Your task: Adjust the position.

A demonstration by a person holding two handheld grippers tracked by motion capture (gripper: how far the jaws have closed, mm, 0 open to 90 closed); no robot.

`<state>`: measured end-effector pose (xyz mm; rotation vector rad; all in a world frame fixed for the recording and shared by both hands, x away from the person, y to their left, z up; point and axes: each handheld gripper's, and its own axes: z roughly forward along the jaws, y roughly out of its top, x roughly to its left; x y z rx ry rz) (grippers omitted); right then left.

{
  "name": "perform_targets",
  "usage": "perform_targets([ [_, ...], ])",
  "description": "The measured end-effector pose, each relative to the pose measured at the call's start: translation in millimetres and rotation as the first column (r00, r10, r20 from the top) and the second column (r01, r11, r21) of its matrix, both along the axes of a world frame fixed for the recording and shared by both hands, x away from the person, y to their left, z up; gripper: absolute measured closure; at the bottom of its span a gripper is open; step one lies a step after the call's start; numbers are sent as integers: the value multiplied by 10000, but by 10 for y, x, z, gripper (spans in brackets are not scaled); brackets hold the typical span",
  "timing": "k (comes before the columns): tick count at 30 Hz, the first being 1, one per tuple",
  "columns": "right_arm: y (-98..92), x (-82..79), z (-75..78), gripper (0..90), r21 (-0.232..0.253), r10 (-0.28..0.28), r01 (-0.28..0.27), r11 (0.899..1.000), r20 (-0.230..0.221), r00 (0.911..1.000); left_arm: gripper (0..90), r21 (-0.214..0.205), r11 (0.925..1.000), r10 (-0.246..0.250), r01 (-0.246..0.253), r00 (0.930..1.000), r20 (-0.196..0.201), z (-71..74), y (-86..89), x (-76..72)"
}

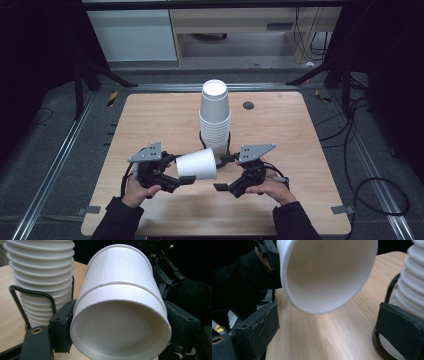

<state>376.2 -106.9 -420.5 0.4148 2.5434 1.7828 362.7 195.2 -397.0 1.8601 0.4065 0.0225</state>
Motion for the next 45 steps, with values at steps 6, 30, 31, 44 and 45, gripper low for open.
perform_targets([
  [6, 51, -6, -34, 47, -43, 380, -381, 9993, -164, 9991, 215, 124, 9992, -373, 374, 9993, -88, -22, -63, -18],
  [30, 142, -44, -95, 64, -220, 1200, -1207, 9924, -309, 9923, 216, 762, 9868, -1382, 1427, 9885, -608, -142, -226, -34],
  [31, 139, -44, -92, 68, -206, 1213, -1219, 9923, -293, 9922, 216, 756, 9865, -1404, 1451, 9880, -637, -142, -225, -31],
  [44, 22, -8, -53, 75, -480, 856, -863, 9951, -170, 9962, 177, 1043, 9896, -940, 995, 9940, -557, -85, -143, -13],
  [45, 4, -6, -41, 75, -543, 806, -813, 9952, -144, 9966, 171, 1233, 9878, -890, 954, 9944, -565, -80, -125, -6],
])
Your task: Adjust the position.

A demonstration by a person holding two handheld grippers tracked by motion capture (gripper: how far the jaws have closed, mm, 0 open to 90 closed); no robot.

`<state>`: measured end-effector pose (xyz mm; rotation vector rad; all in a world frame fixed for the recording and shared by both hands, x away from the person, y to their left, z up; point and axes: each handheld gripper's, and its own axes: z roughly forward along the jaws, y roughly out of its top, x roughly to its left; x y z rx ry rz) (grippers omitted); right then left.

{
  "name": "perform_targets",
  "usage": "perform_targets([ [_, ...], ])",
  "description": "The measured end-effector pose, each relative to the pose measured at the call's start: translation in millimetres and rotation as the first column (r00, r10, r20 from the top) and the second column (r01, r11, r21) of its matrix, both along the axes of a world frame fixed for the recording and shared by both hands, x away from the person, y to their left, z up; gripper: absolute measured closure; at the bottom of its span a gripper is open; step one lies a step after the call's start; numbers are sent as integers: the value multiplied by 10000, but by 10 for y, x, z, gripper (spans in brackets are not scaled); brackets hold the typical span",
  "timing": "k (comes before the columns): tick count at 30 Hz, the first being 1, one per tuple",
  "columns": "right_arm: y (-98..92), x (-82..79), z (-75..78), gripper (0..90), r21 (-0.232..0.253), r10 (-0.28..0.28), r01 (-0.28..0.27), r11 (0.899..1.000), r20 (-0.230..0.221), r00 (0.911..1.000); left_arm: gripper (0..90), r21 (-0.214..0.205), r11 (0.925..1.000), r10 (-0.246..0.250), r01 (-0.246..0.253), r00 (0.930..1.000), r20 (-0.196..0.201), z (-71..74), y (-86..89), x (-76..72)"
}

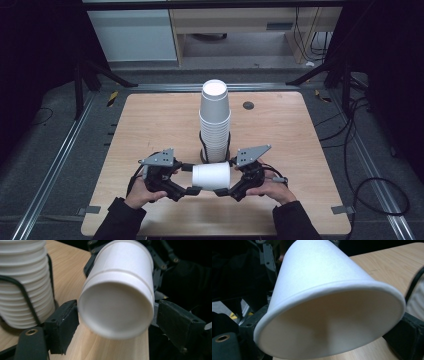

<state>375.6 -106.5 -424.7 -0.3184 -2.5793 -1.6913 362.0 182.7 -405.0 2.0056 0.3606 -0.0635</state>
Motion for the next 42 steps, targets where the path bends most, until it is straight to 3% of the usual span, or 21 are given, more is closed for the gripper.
perform_targets([
  [1, 0, 0, 0, 75, 0, 0, 0, 10000, 0, 10000, 166, 0, 10000, 0, 0, 10000, 0, 0, 0, 0],
  [2, -43, 5, 28, 74, -568, -277, 292, 9980, 268, 9993, 166, 328, 9994, 135, -137, 9999, 76, -12, 14, 12],
  [3, -43, 5, 28, 74, -568, -277, 292, 9980, 268, 9993, 164, 328, 9994, 135, -137, 9999, 76, -12, 14, 12],
  [5, -57, 3, 29, 73, -1180, -427, 483, 9918, 496, 9979, 163, 767, 9968, 206, -209, 9998, 49, -43, 1, 28],
  [7, -50, 10, 10, 73, -1554, -372, 435, 9869, 433, 9984, 153, 1528, 9879, 254, -275, 9996, 156, -109, -55, 40],
  [9, -37, 12, 0, 73, -1723, -368, 439, 9841, 441, 9983, 147, 1699, 9851, 240, -269, 9995, 189, -124, -73, 38],
  [10, -27, 14, -8, 73, -1837, -342, 416, 9821, 432, 9985, 147, 1930, 9809, 180, -224, 9995, 247, -144, -97, 37],
  [11, 10, 13, -32, 73, -2205, -296, 392, 9746, 469, 9985, 144, 2338, 9721, 128, -210, 9992, 366, -181, -146, 27],
  [13, 44, 14, -52, 72, -2514, -220, 353, 9672, 555, 9982, 142, 2511, 9679, 29, -128, 9992, 397, -198, -168, 22],
  [14, 68, 16, -63, 72, -2637, -159, 288, 9642, 508, 9986, 143, 2871, 9578, -39, -116, 9986, 533, -229, -210, 9],
  [17, 105, 17, -72, 72, -2780, -18, 150, 9605, 476, 9989, 146, 3053, 9523, -187, 24, 9986, 505, -247, -233, 3],
  [18, 138, 13, -72, 72, -2938, 46, 105, 9558, 507, 9987, 152, 3276, 9448, -310, 98, 9978, 594, -266, -256, -6],
  [24, 252, -16, -86, 72, -3451, 343, -129, 9385, 559, 9978, 183, 3561, 9341, -529, 272, 9966, 627, -300, -294, -20],
  [29, 343, -17, -117, 72, -3606, 560, -330, 9321, 536, 9970, 199, 3655, 9302, -610, 329, 9960, 655, -314, -316, -32],
  [32, 389, -27, -134, 71, -3674, 648, -434, 9290, 462, 9968, 197, 3867, 9214, -715, 391, 9950, 698, -325, -337, -45],
  [42, 416, -21, -135, 71, -3512, 750, -550, 9347, 437, 9962, 193, 3889, 9201, -827, 479, 9939, 733, -323, -340, -53],
])
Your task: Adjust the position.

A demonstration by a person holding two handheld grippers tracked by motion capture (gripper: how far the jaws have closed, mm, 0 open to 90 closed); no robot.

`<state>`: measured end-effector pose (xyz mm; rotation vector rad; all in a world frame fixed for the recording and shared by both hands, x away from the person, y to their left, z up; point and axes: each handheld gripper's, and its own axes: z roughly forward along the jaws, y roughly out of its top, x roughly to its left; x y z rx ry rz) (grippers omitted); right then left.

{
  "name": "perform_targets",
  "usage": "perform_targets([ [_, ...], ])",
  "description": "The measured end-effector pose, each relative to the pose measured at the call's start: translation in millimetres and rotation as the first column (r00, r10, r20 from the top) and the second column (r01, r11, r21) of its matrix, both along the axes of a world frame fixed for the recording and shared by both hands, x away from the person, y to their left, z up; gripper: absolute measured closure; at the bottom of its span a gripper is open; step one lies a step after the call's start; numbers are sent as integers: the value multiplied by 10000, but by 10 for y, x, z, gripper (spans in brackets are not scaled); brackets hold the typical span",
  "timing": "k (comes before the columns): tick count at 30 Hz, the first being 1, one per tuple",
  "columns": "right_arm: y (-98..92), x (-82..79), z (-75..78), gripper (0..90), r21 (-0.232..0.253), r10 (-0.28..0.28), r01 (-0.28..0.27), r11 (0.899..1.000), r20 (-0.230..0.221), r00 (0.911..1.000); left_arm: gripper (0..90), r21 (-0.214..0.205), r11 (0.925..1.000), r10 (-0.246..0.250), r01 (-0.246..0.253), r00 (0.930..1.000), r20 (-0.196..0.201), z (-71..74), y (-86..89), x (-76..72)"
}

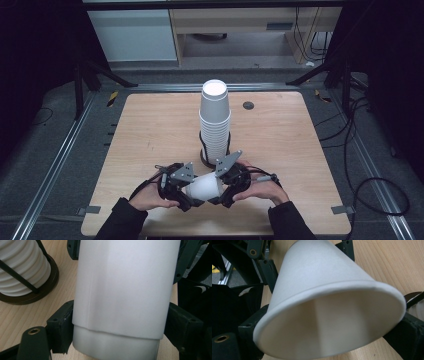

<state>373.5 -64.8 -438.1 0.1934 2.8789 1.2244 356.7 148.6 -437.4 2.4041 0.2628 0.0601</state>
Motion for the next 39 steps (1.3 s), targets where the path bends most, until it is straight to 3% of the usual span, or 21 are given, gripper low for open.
perform_targets([
  [12, 12, -6, 3, 63, 171, 101, -101, 9998, -7, 9999, 219, 53, 10000, -36, 36, 10000, -17, -5, -5, -2],
  [17, -5, -7, 11, 53, 411, 108, -112, 9991, 105, 9999, 222, -171, 9998, -35, 33, 9999, -128, 5, 15, 7],
  [22, -66, 5, 66, 38, 770, -183, 170, 9969, 153, 9997, 222, -221, 9996, 178, -181, 9997, -149, 27, 65, 34],
  [28, -218, 31, 185, 35, 1498, -663, 629, 9867, 177, 9976, 221, -622, 9958, 668, -679, 9976, -184, 69, 191, 98],
  [30, -310, 51, 245, 35, 1939, -1106, 1054, 9753, 161, 9937, 220, -1012, 9903, 939, -955, 9954, -208, 98, 245, 117],
  [31, -310, 51, 245, 35, 1939, -1106, 1054, 9753, 161, 9937, 220, -1156, 9877, 1036, -1050, 9944, -183, 112, 264, 123],
  [32, -351, 64, 259, 35, 2197, -1364, 1302, 9668, 131, 9906, 220, -1692, 9773, 1262, -1276, 9918, -190, 151, 315, 138],
  [33, -369, 72, 261, 36, 2331, -1501, 1434, 9618, 112, 9886, 219, -1692, 9773, 1262, -1276, 9918, -190, 151, 315, 138],
  [34, -387, 83, 262, 36, 2485, -1636, 1566, 9559, 78, 9865, 219, -2293, 9612, 1537, -1534, 9880, -167, 192, 361, 143],
  [35, -387, 83, 262, 36, 2485, -1636, 1566, 9559, 78, 9865, 219, -2293, 9612, 1537, -1534, 9880, -167, 192, 361, 143],
  [36, -410, 94, 262, 39, 2758, -1819, 1758, 9450, -35, 9833, 218, -2683, 9489, 1692, -1662, 9855, -123, 218, 390, 145],
  [37, -416, 96, 262, 39, 2871, -1847, 1805, 9407, -126, 9827, 219, -2911, 9419, 1730, -1676, 9849, -73, 228, 402, 141],
  [38, -416, 96, 262, 39, 2871, -1847, 1805, 9407, -126, 9827, 218, -2911, 9419, 1730, -1676, 9849, -73, 228, 402, 141],
  [39, -423, 103, 263, 40, 3195, -1889, 1898, 9284, -343, 9814, 218, -3309, 9280, 1751, -1713, 9844, -184, 226, 412, 140],
])
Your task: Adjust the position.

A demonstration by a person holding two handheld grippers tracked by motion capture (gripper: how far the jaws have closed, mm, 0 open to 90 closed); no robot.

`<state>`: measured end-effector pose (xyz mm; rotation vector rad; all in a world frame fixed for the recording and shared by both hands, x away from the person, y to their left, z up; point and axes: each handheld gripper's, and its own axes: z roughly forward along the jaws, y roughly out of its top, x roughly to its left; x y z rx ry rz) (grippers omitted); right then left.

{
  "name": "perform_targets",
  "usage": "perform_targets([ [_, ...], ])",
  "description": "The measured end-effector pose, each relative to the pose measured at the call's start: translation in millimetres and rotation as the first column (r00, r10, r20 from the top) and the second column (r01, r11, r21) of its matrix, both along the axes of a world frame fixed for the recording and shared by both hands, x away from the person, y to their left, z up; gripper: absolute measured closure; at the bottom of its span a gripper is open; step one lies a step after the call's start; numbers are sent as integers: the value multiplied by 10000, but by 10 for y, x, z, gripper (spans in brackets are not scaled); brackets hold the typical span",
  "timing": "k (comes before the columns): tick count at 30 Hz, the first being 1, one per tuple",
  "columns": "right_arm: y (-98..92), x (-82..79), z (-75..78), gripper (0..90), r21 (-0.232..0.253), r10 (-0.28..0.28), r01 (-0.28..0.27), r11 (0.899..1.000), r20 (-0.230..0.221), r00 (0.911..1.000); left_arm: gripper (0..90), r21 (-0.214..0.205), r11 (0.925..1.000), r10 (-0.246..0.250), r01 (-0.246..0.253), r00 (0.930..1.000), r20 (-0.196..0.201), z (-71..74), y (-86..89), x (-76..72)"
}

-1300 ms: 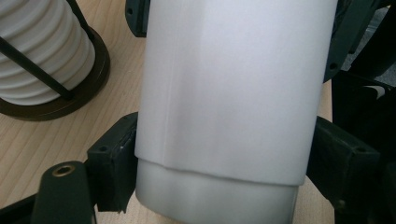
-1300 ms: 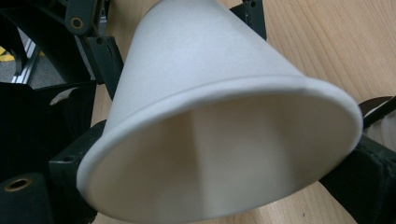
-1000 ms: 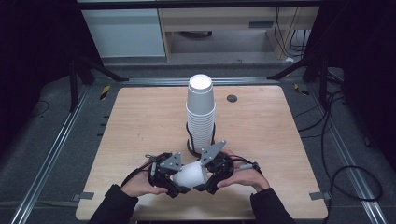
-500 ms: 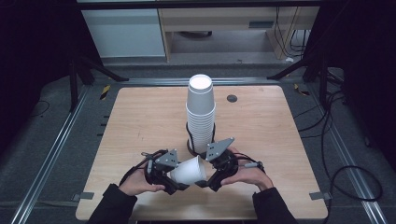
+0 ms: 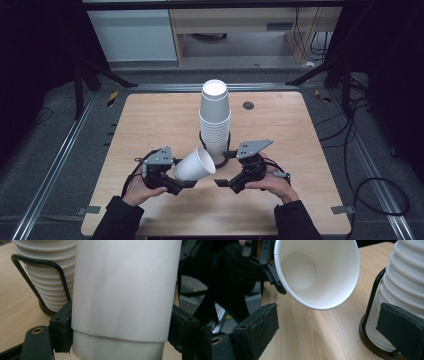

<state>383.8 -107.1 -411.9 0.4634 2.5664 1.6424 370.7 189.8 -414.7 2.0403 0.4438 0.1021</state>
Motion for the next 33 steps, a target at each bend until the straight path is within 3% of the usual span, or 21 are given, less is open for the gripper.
perform_targets([
  [8, 48, -18, -3, 41, 616, 242, -223, 9979, -305, 9992, 218, -415, 9990, -169, 174, 9998, 134, -29, -79, -38],
  [10, 74, -20, -17, 43, 612, 250, -228, 9979, -344, 9991, 218, -402, 9988, -266, 274, 9994, 201, -30, -102, -56],
  [11, 91, -15, -38, 45, 890, 417, -366, 9954, -564, 9975, 218, -347, 9986, -396, 404, 9990, 225, -35, -126, -70],
  [13, 109, -11, -52, 46, 1005, 464, -392, 9942, -695, 9965, 219, -272, 9983, -518, 524, 9984, 238, -46, -154, -82],
  [21, 142, -15, -59, 40, 1238, 641, -541, 9908, -782, 9949, 219, 11, 9973, -738, 738, 9968, 295, -81, -242, -114],
  [33, 225, -9, -120, 39, 1364, 875, -725, 9880, -1071, 9904, 220, 93, 9962, -866, 863, 9958, 294, -106, -296, -137],
])
